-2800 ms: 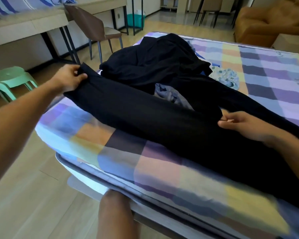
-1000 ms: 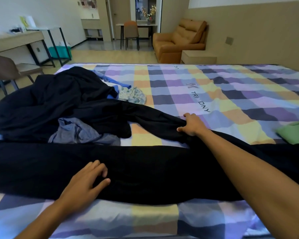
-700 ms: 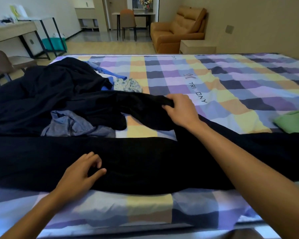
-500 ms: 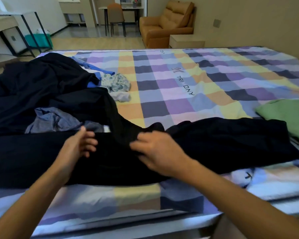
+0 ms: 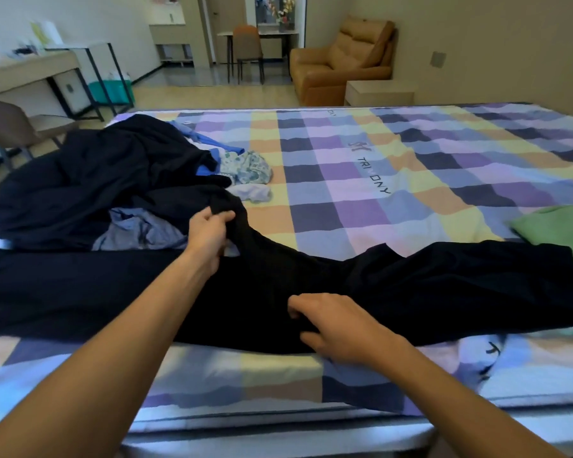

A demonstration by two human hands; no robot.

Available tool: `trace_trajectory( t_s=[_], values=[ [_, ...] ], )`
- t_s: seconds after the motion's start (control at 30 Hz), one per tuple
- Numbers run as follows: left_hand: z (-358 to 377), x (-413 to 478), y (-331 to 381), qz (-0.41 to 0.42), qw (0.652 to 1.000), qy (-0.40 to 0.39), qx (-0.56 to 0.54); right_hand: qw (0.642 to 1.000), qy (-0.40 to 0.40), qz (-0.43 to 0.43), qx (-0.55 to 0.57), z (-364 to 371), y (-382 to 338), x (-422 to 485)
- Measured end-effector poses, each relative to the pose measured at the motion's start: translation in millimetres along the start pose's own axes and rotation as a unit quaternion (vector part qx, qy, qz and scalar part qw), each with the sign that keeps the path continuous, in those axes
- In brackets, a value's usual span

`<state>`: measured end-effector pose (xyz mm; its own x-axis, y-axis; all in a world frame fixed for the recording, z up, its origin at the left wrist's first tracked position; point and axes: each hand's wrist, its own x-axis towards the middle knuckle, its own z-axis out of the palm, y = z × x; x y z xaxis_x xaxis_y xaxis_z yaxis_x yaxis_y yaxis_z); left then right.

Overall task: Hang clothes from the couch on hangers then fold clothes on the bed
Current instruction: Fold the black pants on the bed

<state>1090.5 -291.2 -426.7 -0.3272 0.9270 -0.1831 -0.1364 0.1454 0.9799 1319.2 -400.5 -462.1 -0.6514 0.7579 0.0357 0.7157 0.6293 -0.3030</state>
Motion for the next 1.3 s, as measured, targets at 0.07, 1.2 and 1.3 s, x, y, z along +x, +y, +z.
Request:
trace_trajectory(
  t_s=[0.07,1.2,1.3],
  values=[
    [-20.5,-9.4,15.8,0.032,0.988,0.018,-0.148,1.000,-0.021,0.019,-0.005,-7.9,3.5,0.9],
    [-248.2,-13.0,11.0,0.022,0.890,0.075,-0.449,0.993,0.071,-0.041,0.084,39.0,-119.6,129.8],
    [-274.0,-14.6,-7.9,-0.056,0.947,0.088,-0.305,0.998,0.018,-0.050,0.035,49.0,-120.2,127.5]
  ],
)
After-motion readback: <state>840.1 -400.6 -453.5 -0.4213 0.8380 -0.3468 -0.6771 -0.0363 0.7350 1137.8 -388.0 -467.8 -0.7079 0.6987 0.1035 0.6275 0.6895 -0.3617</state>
